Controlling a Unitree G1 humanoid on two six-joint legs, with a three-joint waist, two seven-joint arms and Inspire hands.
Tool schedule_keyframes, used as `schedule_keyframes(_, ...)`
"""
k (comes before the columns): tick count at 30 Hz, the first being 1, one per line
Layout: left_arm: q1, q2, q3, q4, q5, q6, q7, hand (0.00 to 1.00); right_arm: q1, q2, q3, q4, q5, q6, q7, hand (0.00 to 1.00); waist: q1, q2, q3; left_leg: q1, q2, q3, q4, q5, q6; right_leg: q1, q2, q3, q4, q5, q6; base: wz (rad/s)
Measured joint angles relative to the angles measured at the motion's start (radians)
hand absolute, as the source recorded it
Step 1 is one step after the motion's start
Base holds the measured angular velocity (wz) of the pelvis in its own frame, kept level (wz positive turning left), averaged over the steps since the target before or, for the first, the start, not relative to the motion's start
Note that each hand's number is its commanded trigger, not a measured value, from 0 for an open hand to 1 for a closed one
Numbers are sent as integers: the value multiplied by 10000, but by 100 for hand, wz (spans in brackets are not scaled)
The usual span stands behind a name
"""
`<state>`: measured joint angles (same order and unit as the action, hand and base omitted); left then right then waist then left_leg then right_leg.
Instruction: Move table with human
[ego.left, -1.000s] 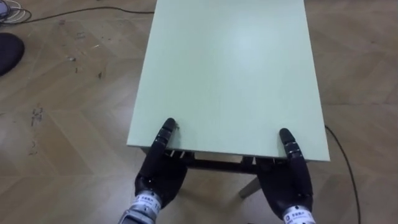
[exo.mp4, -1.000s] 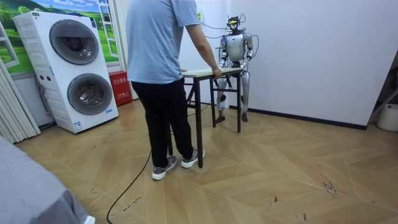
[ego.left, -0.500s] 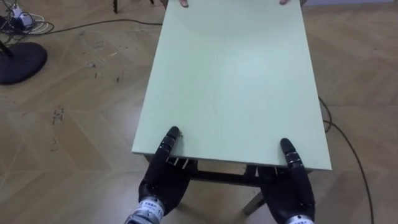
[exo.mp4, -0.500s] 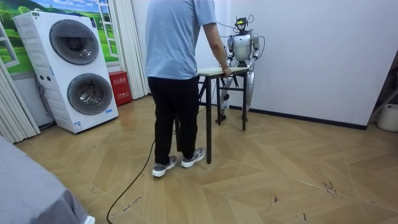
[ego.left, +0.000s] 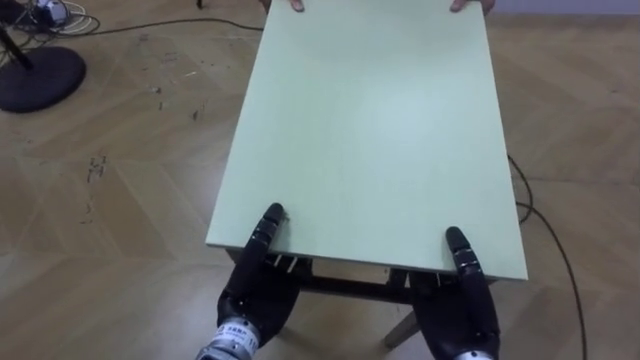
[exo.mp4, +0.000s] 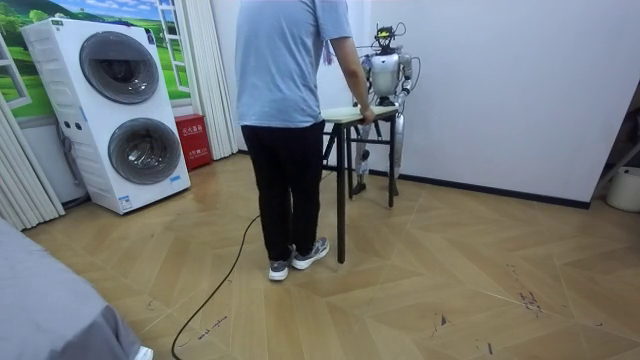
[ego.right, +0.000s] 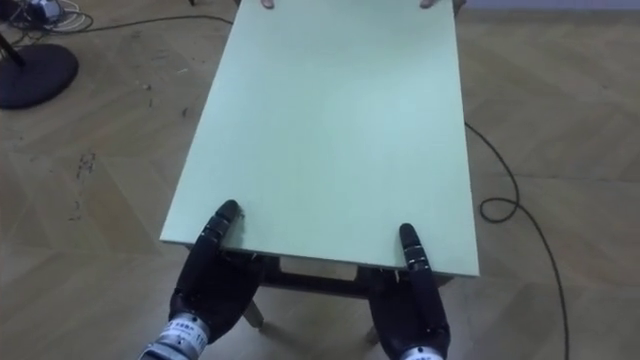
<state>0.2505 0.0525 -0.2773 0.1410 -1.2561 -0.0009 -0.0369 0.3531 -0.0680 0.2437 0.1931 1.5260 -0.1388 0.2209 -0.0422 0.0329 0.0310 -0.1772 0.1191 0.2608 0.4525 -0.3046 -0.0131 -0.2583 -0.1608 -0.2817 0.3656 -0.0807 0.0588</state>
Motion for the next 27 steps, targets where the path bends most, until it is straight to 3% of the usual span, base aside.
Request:
schedule_keyframes(4, 1, 3, 1, -77, 12, -93, -3, 100, -9, 27, 189, -71, 27, -154, 6, 100, 231, -7, -3, 100, 86, -30, -194, 77, -131, 27, 127, -43, -24, -91, -113, 1)
schedule_keyframes(7, 3, 31, 6, -76, 20, -140, -95, 100, 3, 63, 200, -68, 39, -161, 60, 100, 242, 1, 1, 106, 98, -330, -297, 145, -242, 185, 140, -304, -22, -253, -150, 28)
schedule_keyframes(14, 35, 9, 11, -77, 26, -172, -334, 100, 68, 36, 97, -66, 45, -137, 330, 100, 476, 17, 0, -400, 149, -1301, -54, 241, -411, 357, 89, -1082, 187, -711, -252, 42)
schedule_keyframes(16, 78, 20, 11, -76, -10, -171, -335, 100, 71, 26, 106, -47, 56, -122, 329, 100, 517, 19, 0, -422, 199, -1375, -49, 294, -495, 528, 34, -1442, 296, -909, -295, 62)
schedule_keyframes(19, 122, 53, 2, -79, -56, -171, -338, 100, 89, 30, 109, -20, 52, -66, 328, 100, 507, 33, -4, -539, 456, -924, -40, 514, -563, 985, 15, -2261, 221, -1152, -371, 81)
schedule_keyframes(21, 82, 77, -21, -122, -58, -152, -360, 100, 65, 6, 72, -30, 53, -43, 391, 100, 479, 53, -17, -629, 618, 35, -200, 924, -460, 1250, -69, -2969, 16, -1200, -411, 87)
schedule_keyframes(23, 133, 81, -9, -173, -63, -151, -438, 100, 56, -69, 69, -95, 50, -25, 407, 100, 583, 87, -31, -569, 623, 389, -426, 1125, -415, 1365, -98, -3089, -51, -1239, -429, 53)
schedule_keyframes(27, 261, 78, 12, -249, -68, -152, -456, 100, 65, -98, 82, -96, 48, 57, 403, 100, 734, 177, -74, -421, 429, 396, -804, 1409, -341, 1737, -242, -3619, -57, -1296, -339, 46)
